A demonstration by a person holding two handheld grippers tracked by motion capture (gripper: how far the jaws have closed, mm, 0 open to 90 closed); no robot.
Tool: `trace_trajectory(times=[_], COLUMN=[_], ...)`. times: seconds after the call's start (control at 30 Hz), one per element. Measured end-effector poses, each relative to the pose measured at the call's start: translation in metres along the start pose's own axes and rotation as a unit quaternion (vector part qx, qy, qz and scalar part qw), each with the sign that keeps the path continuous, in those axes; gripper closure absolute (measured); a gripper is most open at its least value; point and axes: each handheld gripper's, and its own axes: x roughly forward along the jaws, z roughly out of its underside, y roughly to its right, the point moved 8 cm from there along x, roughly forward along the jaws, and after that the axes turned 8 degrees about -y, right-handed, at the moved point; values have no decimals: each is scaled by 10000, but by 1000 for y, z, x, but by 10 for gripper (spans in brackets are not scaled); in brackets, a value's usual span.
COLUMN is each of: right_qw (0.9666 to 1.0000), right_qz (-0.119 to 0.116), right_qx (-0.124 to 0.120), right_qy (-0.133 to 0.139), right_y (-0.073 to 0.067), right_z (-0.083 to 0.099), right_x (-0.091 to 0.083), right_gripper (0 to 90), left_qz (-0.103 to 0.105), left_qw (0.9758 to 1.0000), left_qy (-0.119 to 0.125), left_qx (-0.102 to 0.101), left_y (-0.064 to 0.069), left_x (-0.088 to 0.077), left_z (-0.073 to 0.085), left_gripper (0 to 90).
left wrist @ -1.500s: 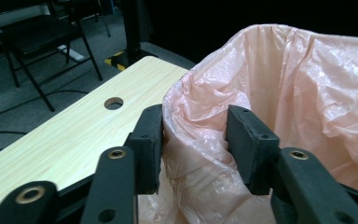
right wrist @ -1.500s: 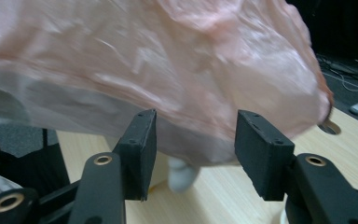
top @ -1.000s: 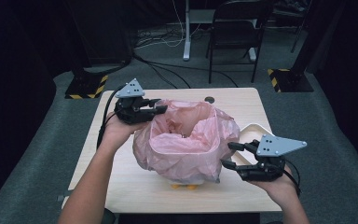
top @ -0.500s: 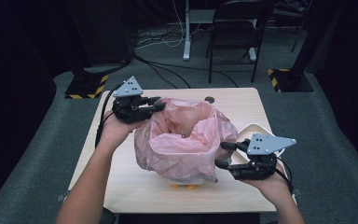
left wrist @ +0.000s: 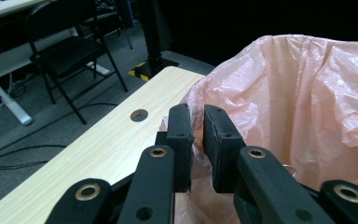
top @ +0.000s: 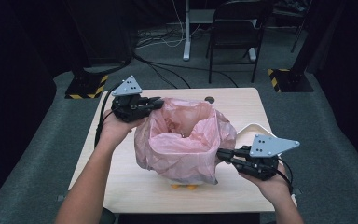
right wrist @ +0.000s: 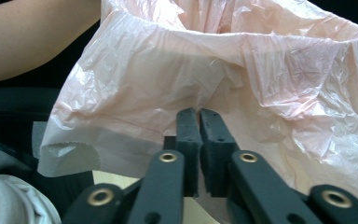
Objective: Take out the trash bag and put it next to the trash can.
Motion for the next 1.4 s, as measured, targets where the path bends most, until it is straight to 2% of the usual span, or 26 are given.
trace_trajectory(times=[0.2,0.37,0.5,0.67,0.8,0.87,1.03,1.23,1.4], right_qw=[10000,9999,9997,9996,9994,9995,9992,9987,9984], right_qz=[-18,11,100,103,142,77,170,117,159], right_qx=[-73,-127,-206,-161,-127,-83,-42,-189,-292], right_qy=[19,88,3,195,301,312,372,449,464], right_y=[-1,-3,-4,-2,-2,-2,-1,-6,-7], right_z=[-1,-5,-7,-10,-15,-17,-23,-33,-40], right_x=[0,-4,-4,-13,-18,-18,-15,-11,-11], right_gripper=[899,899,899,893,664,562,377,350,421], left_qz=[-47,7,81,190,185,208,298,361,420], left_qw=[10000,9999,9997,9994,9995,9994,9992,9987,9984], left_qy=[23,114,167,215,207,220,218,253,283], left_qx=[59,112,155,171,167,165,171,245,245], left_y=[0,3,8,12,12,12,17,24,26], left_x=[-2,-7,-12,-16,-18,-19,-22,-28,-30], left_z=[-2,-7,-10,-12,-12,-12,-11,-11,-12], left_gripper=[838,852,855,861,862,862,864,864,865])
